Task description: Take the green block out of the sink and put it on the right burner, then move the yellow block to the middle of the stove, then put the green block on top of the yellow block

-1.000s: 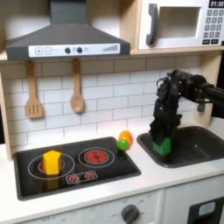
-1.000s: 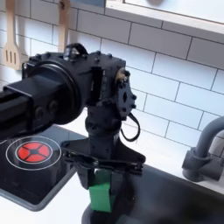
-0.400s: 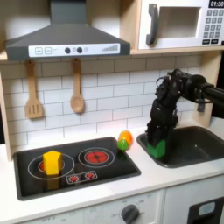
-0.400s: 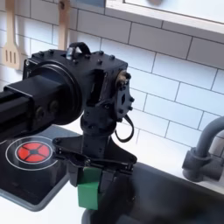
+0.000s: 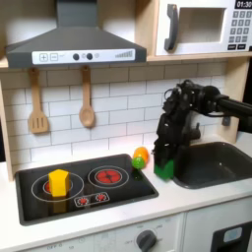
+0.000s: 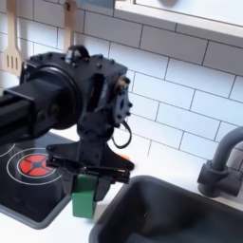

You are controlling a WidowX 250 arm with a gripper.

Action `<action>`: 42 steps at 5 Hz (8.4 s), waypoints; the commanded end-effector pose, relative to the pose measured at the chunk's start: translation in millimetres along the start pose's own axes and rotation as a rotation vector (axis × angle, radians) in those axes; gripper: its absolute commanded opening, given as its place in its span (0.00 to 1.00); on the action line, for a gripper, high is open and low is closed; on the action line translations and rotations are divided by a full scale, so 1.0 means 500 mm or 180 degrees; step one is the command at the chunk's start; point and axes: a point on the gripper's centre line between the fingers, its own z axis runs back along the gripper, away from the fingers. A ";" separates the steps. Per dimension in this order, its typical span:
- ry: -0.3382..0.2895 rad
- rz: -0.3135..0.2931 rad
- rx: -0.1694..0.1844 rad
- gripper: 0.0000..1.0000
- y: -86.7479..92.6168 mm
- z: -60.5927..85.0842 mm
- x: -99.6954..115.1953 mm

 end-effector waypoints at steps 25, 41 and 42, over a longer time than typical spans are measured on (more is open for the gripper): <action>0.0340 0.1020 -0.0065 1.00 0.101 -0.011 0.045; 0.0483 0.0583 -0.0124 1.00 0.061 -0.007 -0.055; 0.0448 0.0686 -0.0145 1.00 0.074 0.005 -0.033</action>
